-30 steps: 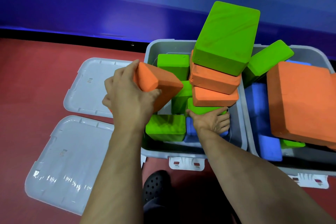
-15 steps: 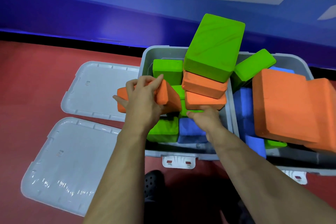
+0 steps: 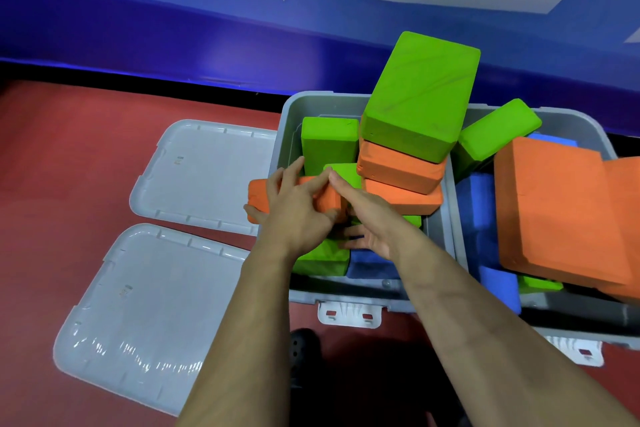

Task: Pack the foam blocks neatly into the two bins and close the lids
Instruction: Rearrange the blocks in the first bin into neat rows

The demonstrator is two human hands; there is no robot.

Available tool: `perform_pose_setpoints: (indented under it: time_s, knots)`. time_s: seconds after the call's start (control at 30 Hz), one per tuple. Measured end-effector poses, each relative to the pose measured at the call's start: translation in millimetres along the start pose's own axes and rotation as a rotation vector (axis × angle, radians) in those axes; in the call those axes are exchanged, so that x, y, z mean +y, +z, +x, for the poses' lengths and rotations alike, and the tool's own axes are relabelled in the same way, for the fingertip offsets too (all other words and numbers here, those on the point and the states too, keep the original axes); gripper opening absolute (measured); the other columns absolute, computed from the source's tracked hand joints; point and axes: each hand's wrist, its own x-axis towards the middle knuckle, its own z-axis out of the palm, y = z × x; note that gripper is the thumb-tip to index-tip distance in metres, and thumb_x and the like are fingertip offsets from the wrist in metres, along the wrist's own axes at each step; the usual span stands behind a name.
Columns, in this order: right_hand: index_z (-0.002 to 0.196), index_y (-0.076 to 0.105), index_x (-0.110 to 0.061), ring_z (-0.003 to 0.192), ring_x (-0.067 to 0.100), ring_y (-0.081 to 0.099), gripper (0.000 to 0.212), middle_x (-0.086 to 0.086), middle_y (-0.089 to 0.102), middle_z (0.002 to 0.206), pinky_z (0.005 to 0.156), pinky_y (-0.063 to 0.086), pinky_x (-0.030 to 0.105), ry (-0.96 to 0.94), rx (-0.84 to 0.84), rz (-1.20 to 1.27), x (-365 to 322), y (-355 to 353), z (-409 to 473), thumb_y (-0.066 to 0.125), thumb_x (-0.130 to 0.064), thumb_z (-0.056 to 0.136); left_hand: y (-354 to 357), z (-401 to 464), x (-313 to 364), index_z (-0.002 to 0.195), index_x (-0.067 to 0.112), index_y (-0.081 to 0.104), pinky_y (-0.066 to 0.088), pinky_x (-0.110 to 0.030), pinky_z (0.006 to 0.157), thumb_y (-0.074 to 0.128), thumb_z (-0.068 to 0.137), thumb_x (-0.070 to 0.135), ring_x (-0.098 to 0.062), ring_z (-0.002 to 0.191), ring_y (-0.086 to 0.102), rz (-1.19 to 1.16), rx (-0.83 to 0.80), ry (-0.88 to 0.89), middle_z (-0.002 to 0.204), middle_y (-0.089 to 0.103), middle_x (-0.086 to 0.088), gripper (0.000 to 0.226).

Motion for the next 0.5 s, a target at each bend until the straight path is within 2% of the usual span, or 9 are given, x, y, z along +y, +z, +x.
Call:
perform_pose_setpoints:
  time_s: [0.1,0.17,0.23,0.3,0.37,0.43,0.5]
  knots:
    - [0.123,0.060,-0.023,0.105,0.036,0.068,0.073,0.004,0.070,0.117,0.102,0.051,0.050,-0.037,0.033,0.075,0,-3,5,0.070,-0.074,0.072,-3,4,-7,0.151,0.044,0.041,0.013,-0.058,0.121,0.064,0.085,0.035,-0.017,0.153,0.009,-0.126,0.093,-0.078,0.168,0.012,0.004,0.070]
    - [0.128,0.054,-0.023,0.111,0.037,0.065,0.070,0.000,0.060,0.117,0.106,0.049,0.047,-0.048,0.049,0.115,0,-6,8,0.072,-0.067,0.077,-5,8,-17,0.149,0.027,0.049,0.028,-0.044,0.120,0.062,0.087,0.026,-0.029,0.147,0.028,-0.295,0.275,-0.166,0.159,0.026,-0.009,0.064]
    - [0.133,0.051,-0.021,0.115,0.033,0.064,0.069,0.000,0.057,0.116,0.108,0.048,0.042,-0.058,0.049,0.119,2,-3,10,0.074,-0.058,0.080,-2,10,-28,0.143,0.017,0.053,0.040,-0.044,0.113,0.063,0.089,0.019,-0.035,0.130,0.049,-0.393,0.367,-0.281,0.147,0.037,-0.013,0.055]
    - [0.132,0.055,-0.014,0.112,0.026,0.066,0.067,0.001,0.063,0.125,0.105,0.050,0.035,-0.068,0.066,0.087,7,2,14,0.077,-0.052,0.081,7,11,-35,0.143,0.012,0.052,0.045,-0.041,0.108,0.064,0.089,0.018,-0.035,0.119,0.057,-0.419,0.287,-0.351,0.146,0.039,-0.015,0.055]
    - [0.129,0.058,-0.014,0.107,0.022,0.068,0.061,0.005,0.067,0.126,0.100,0.052,0.032,-0.067,0.116,0.047,12,6,21,0.075,-0.051,0.084,17,9,-36,0.145,0.008,0.048,0.040,-0.031,0.102,0.063,0.092,0.015,-0.027,0.111,0.057,-0.464,0.198,-0.351,0.151,0.032,-0.012,0.056]
    - [0.127,0.058,-0.016,0.103,0.023,0.068,0.053,0.004,0.068,0.122,0.099,0.053,0.034,-0.057,0.162,0.034,17,7,26,0.068,-0.052,0.090,23,8,-34,0.147,0.005,0.046,0.036,-0.026,0.100,0.061,0.094,0.013,-0.026,0.118,0.055,-0.461,0.153,-0.343,0.152,0.032,-0.011,0.056]
    - [0.128,0.057,-0.019,0.102,0.026,0.068,0.049,0.004,0.065,0.118,0.098,0.054,0.037,-0.044,0.203,0.014,23,7,27,0.063,-0.053,0.093,27,10,-33,0.146,0.004,0.048,0.040,-0.032,0.110,0.059,0.090,0.017,-0.030,0.127,0.055,-0.419,0.111,-0.332,0.149,0.045,-0.015,0.059]
